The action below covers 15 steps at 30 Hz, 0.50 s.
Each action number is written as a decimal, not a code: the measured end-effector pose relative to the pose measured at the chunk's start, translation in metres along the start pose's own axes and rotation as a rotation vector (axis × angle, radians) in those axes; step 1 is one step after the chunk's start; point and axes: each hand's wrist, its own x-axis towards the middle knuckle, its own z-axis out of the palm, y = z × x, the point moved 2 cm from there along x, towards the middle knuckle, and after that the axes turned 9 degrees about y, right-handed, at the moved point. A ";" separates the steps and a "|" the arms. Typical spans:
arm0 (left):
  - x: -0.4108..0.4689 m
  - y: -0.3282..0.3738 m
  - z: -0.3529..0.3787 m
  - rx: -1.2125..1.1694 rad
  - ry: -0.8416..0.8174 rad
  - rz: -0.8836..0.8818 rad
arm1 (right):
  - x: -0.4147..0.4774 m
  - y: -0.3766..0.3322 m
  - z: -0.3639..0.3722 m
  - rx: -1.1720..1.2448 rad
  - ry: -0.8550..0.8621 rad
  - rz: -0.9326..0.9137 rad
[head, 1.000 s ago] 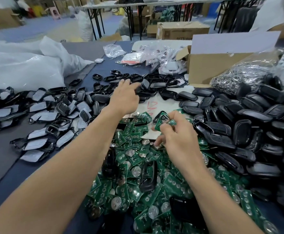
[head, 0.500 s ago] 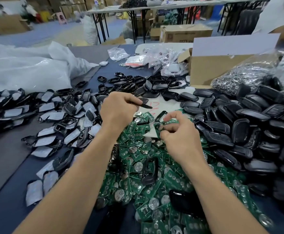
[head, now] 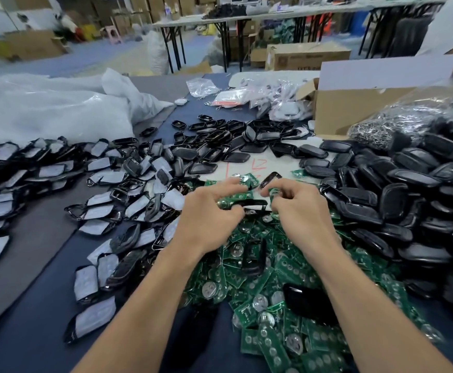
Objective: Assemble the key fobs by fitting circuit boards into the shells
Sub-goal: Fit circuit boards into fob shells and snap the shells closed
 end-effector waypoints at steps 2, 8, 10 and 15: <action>0.017 -0.006 -0.002 0.015 0.068 -0.023 | 0.002 0.002 0.002 0.008 0.013 -0.007; 0.095 -0.029 -0.011 0.529 0.087 -0.081 | 0.001 0.004 0.003 0.073 0.015 -0.088; 0.110 -0.033 -0.005 0.788 -0.054 -0.044 | 0.002 0.005 0.003 0.038 0.007 -0.115; 0.131 -0.033 0.009 1.031 -0.083 0.083 | 0.006 0.009 0.004 0.014 0.020 -0.095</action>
